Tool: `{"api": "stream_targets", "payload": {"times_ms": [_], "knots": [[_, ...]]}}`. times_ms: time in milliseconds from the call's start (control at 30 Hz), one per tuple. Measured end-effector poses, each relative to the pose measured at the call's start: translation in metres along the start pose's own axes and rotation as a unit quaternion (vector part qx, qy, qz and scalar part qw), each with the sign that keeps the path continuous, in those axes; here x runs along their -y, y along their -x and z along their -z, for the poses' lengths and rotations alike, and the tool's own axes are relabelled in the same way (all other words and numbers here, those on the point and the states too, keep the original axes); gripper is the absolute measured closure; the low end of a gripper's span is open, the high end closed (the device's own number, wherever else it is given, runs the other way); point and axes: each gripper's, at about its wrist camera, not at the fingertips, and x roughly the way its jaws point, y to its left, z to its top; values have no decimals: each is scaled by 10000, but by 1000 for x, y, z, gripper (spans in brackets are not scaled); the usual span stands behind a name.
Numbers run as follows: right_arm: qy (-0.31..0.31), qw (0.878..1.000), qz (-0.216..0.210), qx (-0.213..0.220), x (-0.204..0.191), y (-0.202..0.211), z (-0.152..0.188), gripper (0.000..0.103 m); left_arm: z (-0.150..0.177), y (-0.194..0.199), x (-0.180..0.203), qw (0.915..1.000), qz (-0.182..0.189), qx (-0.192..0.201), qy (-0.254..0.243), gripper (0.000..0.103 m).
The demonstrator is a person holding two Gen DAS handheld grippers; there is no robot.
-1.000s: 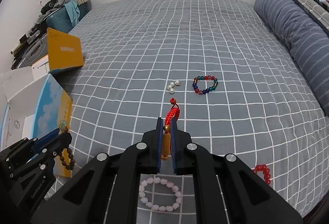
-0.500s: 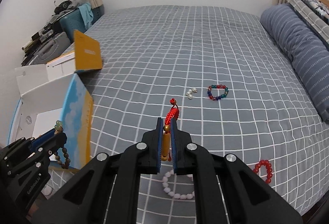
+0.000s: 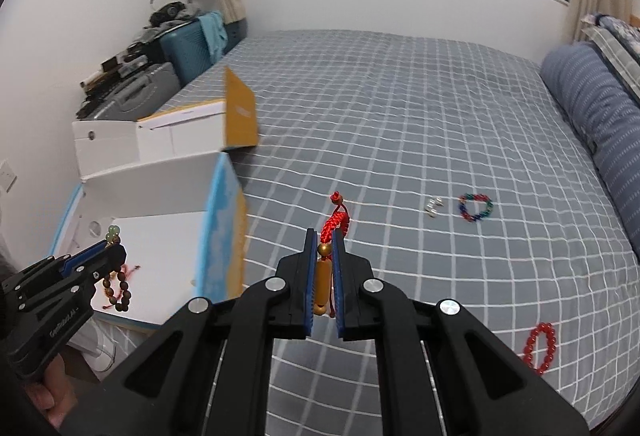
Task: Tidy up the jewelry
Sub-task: 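Carry both held bracelets with both tools over the white box, then open both tools to release the bracelets into the box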
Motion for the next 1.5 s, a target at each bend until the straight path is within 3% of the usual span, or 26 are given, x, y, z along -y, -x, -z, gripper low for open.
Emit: {"api": "stream_targets", "payload": {"times_ms": [400, 733, 1167, 1500], "knots": [[299, 9972, -590, 347, -87, 2, -14, 96, -5, 16, -65, 9978, -494, 143, 426, 85], [985, 9906, -911, 262, -163, -33, 2, 96, 2, 4, -120, 9938, -712, 10, 850, 85], [976, 9919, -716, -384, -179, -98, 26, 96, 23, -40, -140, 9913, -968, -401, 796, 85], [881, 9912, -699, -700, -174, -115, 33, 96, 30, -52, -143, 9896, -1099, -521, 772, 85]]}}
